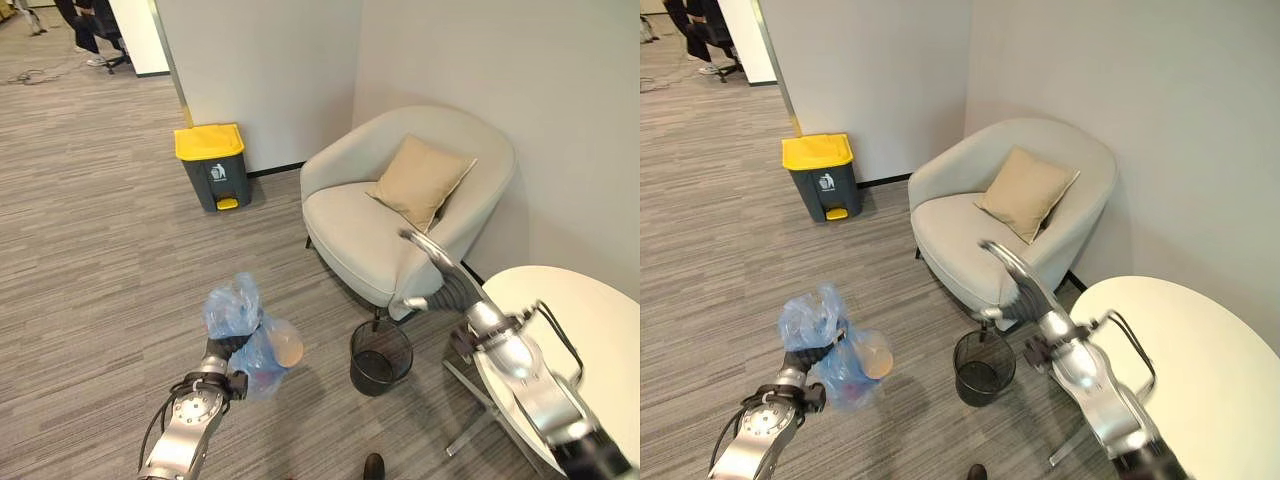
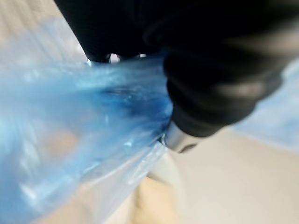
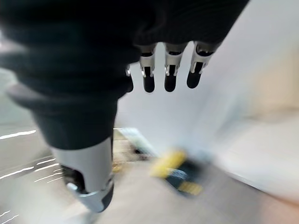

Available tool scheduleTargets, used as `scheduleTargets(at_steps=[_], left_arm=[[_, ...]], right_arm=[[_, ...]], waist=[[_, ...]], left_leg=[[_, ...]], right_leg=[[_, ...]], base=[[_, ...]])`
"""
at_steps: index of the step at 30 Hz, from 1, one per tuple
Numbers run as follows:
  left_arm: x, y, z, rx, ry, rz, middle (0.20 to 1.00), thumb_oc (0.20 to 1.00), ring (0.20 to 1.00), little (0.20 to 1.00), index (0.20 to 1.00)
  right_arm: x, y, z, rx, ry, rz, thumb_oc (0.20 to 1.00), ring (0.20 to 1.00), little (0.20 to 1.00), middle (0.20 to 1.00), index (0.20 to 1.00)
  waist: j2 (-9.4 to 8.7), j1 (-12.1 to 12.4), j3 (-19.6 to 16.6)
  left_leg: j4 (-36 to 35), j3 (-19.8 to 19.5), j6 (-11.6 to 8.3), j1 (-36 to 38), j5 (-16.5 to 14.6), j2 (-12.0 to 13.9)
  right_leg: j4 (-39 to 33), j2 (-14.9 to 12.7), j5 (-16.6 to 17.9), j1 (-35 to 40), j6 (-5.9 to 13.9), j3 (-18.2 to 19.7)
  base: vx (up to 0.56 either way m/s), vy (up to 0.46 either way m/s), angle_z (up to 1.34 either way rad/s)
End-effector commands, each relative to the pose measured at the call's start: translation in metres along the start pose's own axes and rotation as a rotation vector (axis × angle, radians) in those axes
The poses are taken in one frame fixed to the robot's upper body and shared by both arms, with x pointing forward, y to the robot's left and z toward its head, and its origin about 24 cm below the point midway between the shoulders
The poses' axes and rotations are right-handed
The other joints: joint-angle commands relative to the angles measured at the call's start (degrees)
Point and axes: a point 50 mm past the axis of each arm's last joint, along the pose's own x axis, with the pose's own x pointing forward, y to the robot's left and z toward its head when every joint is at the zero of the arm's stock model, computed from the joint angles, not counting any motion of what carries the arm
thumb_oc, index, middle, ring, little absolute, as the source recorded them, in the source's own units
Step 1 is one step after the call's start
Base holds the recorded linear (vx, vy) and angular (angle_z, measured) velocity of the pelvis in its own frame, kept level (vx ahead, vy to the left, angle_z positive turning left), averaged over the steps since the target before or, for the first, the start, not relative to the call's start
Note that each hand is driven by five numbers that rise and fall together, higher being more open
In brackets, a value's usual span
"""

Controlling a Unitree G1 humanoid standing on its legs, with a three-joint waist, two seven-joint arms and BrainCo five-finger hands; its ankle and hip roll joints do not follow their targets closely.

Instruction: Gather garbage on tea table into small bin, then transfer packed bag to large trash can.

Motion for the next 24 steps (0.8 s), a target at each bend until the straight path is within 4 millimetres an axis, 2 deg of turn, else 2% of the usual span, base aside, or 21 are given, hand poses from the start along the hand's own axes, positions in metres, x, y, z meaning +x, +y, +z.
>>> scheduleTargets(at_steps=[1, 2, 3, 4, 6, 10, 13, 14, 16, 17, 19, 20, 22, 24], left_arm=[[0.004, 0.026, 0.003, 0.037, -0.025, 0.009, 0.200, 0.200, 0.200, 0.200, 0.200], [-0.004, 0.032, -0.015, -0.001, 0.048, 0.046, 0.200, 0.200, 0.200, 0.200, 0.200], [-0.008, 0.036, -0.023, -0.016, 0.083, 0.067, 0.200, 0.200, 0.200, 0.200, 0.200], [-0.008, 0.036, -0.023, -0.016, 0.083, 0.067, 0.200, 0.200, 0.200, 0.200, 0.200], [-0.019, 0.042, -0.044, -0.032, 0.174, 0.109, 0.200, 0.200, 0.200, 0.200, 0.200], [-0.025, 0.046, -0.056, -0.055, 0.227, 0.155, 0.200, 0.200, 0.200, 0.200, 0.200], [-0.019, 0.045, -0.053, -0.063, 0.214, 0.160, 0.200, 0.200, 0.200, 0.200, 0.200], [-0.010, 0.042, -0.045, -0.060, 0.180, 0.152, 0.200, 0.200, 0.200, 0.200, 0.200], [-0.006, 0.041, -0.040, -0.058, 0.160, 0.148, 0.200, 0.200, 0.200, 0.200, 0.200], [0.000, 0.036, -0.035, -0.060, 0.139, 0.129, 0.200, 0.200, 0.200, 0.200, 0.200], [0.005, 0.032, -0.030, -0.054, 0.122, 0.112, 0.200, 0.200, 0.200, 0.200, 0.200], [0.006, 0.031, -0.029, -0.050, 0.116, 0.107, 0.200, 0.200, 0.200, 0.200, 0.200], [0.008, 0.030, -0.027, -0.040, 0.108, 0.095, 0.200, 0.200, 0.200, 0.200, 0.200], [0.009, 0.029, -0.025, -0.026, 0.104, 0.089, 0.200, 0.200, 0.200, 0.200, 0.200]], right_arm=[[-0.002, -0.002, -0.017, 0.158, 0.061, -0.034, 1.000, 1.000, 1.000, 1.000, 1.000], [-0.010, 0.005, -0.037, 0.223, 0.157, -0.050, 1.000, 1.000, 1.000, 1.000, 1.000], [-0.015, 0.006, -0.046, 0.232, 0.201, -0.061, 1.000, 1.000, 1.000, 1.000, 1.000], [-0.015, 0.006, -0.046, 0.232, 0.201, -0.061, 1.000, 1.000, 1.000, 1.000, 1.000], [-0.026, 0.010, -0.065, 0.230, 0.297, -0.071, 1.000, 1.000, 1.000, 1.000, 1.000], [-0.029, 0.010, -0.076, 0.235, 0.349, -0.092, 1.000, 1.000, 1.000, 1.000, 1.000], [-0.024, 0.007, -0.076, 0.220, 0.342, -0.104, 1.000, 1.000, 1.000, 1.000, 1.000], [-0.019, 0.003, -0.076, 0.205, 0.339, -0.120, 1.000, 1.000, 1.000, 1.000, 1.000], [-0.018, 0.001, -0.077, 0.196, 0.343, -0.130, 1.000, 1.000, 1.000, 1.000, 1.000], [-0.018, 0.001, -0.079, 0.181, 0.359, -0.131, 1.000, 1.000, 1.000, 1.000, 1.000], [-0.017, 0.003, -0.081, 0.175, 0.367, -0.131, 1.000, 1.000, 1.000, 1.000, 1.000], [-0.017, 0.004, -0.081, 0.175, 0.374, -0.128, 1.000, 1.000, 1.000, 1.000, 1.000], [-0.014, 0.006, -0.081, 0.173, 0.373, -0.123, 1.000, 1.000, 1.000, 1.000, 1.000], [-0.010, 0.010, -0.078, 0.173, 0.363, -0.112, 1.000, 1.000, 1.000, 1.000, 1.000]], waist=[[-0.51, -0.38, -0.05], [-0.31, -0.33, 0.32], [-0.22, -0.25, 0.58], [-0.22, -0.26, 0.58], [-0.06, 0.13, 1.13], [-0.09, 1.07, 2.95], [-0.32, 1.83, 4.91], [-0.65, 2.46, 6.69], [-0.60, 2.43, 6.99], [-0.52, 2.39, 7.14], [-0.38, 2.07, 7.37], [-0.22, 1.97, 7.24], [-0.28, 1.89, 7.62], [-0.52, 2.21, 7.96]], left_leg=[[1.69, -2.51, -0.94, -1.24, -4.39, 0.51], [2.02, -2.68, -1.05, -1.39, -4.43, 0.58], [2.24, -2.91, -1.13, -1.59, -4.43, 0.60], [2.25, -2.92, -1.13, -1.60, -4.44, 0.60], [2.80, -3.47, -1.34, -2.14, -4.34, 0.73], [5.10, -4.85, -1.80, -4.48, -4.22, 1.14], [8.22, -5.71, -2.31, -8.01, -4.13, 1.15], [11.23, -5.22, -3.19, -11.75, -3.63, 1.14], [12.52, -4.14, -3.37, -13.30, -3.72, 1.46], [13.83, 0.69, -3.04, -14.18, -3.85, 3.20], [14.52, 5.57, -2.59, -13.98, -4.62, 4.85], [14.83, 6.31, -2.92, -13.41, -6.11, 5.38], [15.34, 7.71, -2.79, -13.59, -6.47, 6.01], [15.34, 7.18, -2.50, -13.75, -7.02, 5.71]], right_leg=[[5.26, -1.93, -11.89, 2.84, 4.72, 0.56], [5.34, -1.86, -12.07, 2.77, 4.54, 0.37], [5.40, -1.81, -12.19, 2.76, 4.47, 0.23], [5.40, -1.81, -12.20, 2.76, 4.47, 0.22], [5.52, -1.63, -12.72, 2.80, 4.12, -0.19], [5.72, -1.27, -13.15, 2.09, 3.43, -0.70], [5.79, -1.67, -12.96, 1.02, 3.20, -2.16], [5.94, -2.55, -12.73, -0.14, 3.04, -4.13], [5.96, -3.02, -12.65, -0.76, 3.00, -5.70], [5.52, -3.92, -12.38, -1.04, 3.11, -8.62], [5.45, -4.45, -12.11, -1.08, 3.29, -10.83], [5.49, -4.38, -12.94, -0.54, 3.68, -10.97], [5.80, -4.83, -12.88, -0.49, 3.79, -12.11], [6.49, -5.30, -12.88, -0.48, 4.12, -12.43]], base=[[0.01, -0.039, -0.04], [0.00, -0.043, 0.00], [0.00, -0.032, 0.00], [0.00, 0.000, 0.00], [-0.02, -0.047, 0.12], [-0.05, -0.066, 0.25], [-0.15, -0.059, 0.35], [-0.21, -0.038, 0.57], [-0.12, -0.008, 0.69], [-0.03, 0.019, 0.69], [0.03, 0.034, 0.96], [0.08, 0.057, 1.05], [0.07, 0.086, 0.49], [0.06, 0.156, 0.25]])
